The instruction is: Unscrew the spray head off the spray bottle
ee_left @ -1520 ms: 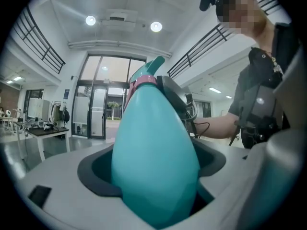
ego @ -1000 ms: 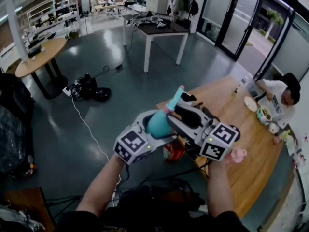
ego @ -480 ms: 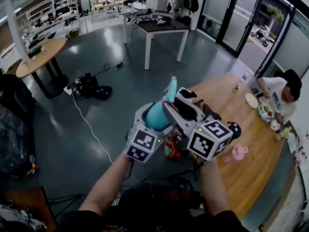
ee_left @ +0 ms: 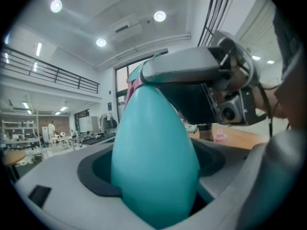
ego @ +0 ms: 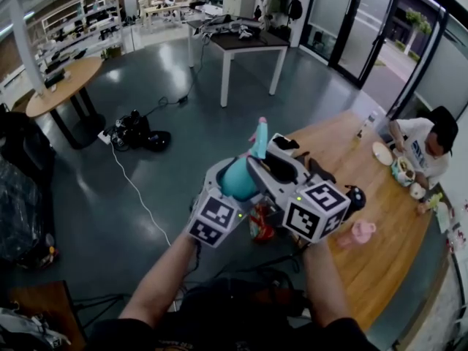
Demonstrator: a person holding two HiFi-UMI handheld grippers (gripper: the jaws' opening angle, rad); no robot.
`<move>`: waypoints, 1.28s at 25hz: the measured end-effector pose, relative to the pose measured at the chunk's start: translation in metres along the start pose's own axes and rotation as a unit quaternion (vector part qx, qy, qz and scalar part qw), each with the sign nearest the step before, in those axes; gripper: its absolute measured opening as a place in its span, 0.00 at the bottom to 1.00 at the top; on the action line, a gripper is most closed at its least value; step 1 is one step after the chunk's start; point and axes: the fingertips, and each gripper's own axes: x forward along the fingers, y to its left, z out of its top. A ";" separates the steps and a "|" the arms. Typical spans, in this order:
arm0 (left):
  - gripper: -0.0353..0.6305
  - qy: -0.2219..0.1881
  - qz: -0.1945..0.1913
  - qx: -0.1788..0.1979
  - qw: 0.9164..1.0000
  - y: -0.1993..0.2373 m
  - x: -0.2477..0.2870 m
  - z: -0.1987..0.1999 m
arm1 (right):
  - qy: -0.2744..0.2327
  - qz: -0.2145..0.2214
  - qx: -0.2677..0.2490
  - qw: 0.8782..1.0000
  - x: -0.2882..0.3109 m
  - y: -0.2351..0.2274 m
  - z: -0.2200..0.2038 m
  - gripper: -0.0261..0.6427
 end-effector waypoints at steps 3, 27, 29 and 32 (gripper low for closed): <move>0.72 -0.010 -0.054 -0.003 0.998 -0.009 -0.006 0.003 | -0.011 0.057 -0.004 0.998 -0.005 0.007 0.000 0.24; 0.72 -0.029 -0.271 -0.038 0.961 -0.059 -0.045 0.013 | -0.045 0.311 0.002 0.949 -0.038 0.034 -0.002 0.23; 0.72 -0.031 -0.274 -0.040 0.960 -0.060 -0.045 0.016 | -0.047 0.315 0.001 0.948 -0.038 0.034 0.000 0.23; 0.72 -0.033 -0.278 -0.039 0.959 -0.061 -0.044 0.017 | -0.049 0.317 -0.001 0.947 -0.039 0.033 0.001 0.23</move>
